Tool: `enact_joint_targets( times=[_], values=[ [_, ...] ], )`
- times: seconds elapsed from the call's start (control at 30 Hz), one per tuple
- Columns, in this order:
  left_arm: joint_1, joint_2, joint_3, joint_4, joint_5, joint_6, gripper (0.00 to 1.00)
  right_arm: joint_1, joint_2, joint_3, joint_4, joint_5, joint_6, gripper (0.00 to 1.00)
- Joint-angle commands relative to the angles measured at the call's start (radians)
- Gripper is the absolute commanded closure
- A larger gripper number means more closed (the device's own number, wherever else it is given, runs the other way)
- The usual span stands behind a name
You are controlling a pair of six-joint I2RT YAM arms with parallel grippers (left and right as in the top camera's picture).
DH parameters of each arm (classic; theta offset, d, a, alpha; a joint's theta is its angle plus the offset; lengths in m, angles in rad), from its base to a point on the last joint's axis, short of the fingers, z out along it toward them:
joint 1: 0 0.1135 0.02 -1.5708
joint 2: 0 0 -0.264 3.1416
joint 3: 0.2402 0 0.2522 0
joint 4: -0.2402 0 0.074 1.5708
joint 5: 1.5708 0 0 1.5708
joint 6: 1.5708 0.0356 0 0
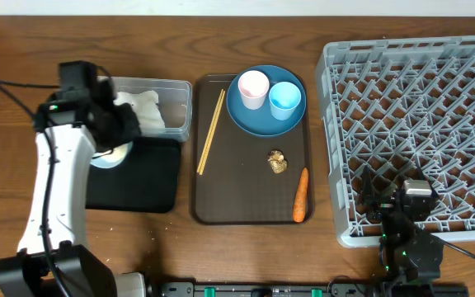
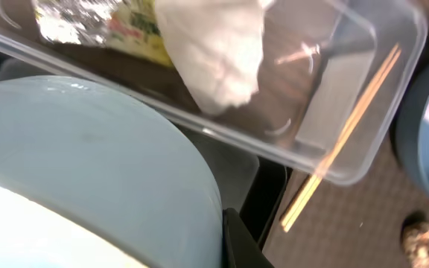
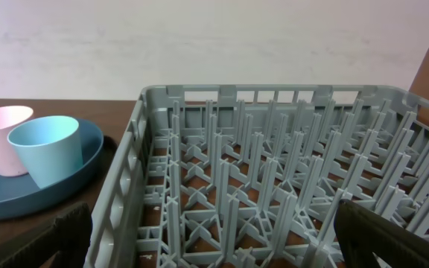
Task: Sort waste into correct bins and load items into the dishwasher rack
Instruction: 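Lift the bowl and carry it left over the black tray, then tilt the bowl with the left gripper to pour rice onto the black tray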
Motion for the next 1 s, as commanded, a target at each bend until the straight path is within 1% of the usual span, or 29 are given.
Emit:
enact_joint_targets(
  times=[0.0, 0.17, 0.37, 0.67, 0.87, 0.97],
  values=[
    [0.056, -0.011, -0.002, 0.027, 0.092, 0.028, 0.94, -0.007, -0.001, -0.002, -0.003, 0.010, 0.005, 0.01],
    [0.114, -0.011, -0.035, 0.069, 0.175, 0.032, 0.94, -0.007, -0.001, -0.002, -0.003, 0.010, 0.005, 0.01],
    [0.167, -0.011, -0.082, 0.100, 0.203, 0.031, 0.93, -0.007, -0.001, -0.002, -0.003, 0.010, 0.005, 0.01],
    [0.282, -0.011, -0.177, 0.214, 0.445, 0.031, 0.94, -0.007, -0.002, -0.002, -0.003, 0.010, 0.005, 0.01],
    [0.353, -0.011, -0.240, 0.257, 0.549, 0.031, 0.94, -0.007, -0.001, -0.002, -0.003, 0.010, 0.005, 0.01],
    [0.399, -0.011, -0.262, 0.289, 0.645, 0.032, 0.94, -0.007, -0.001, -0.002, -0.003, 0.010, 0.005, 0.01]
  ],
)
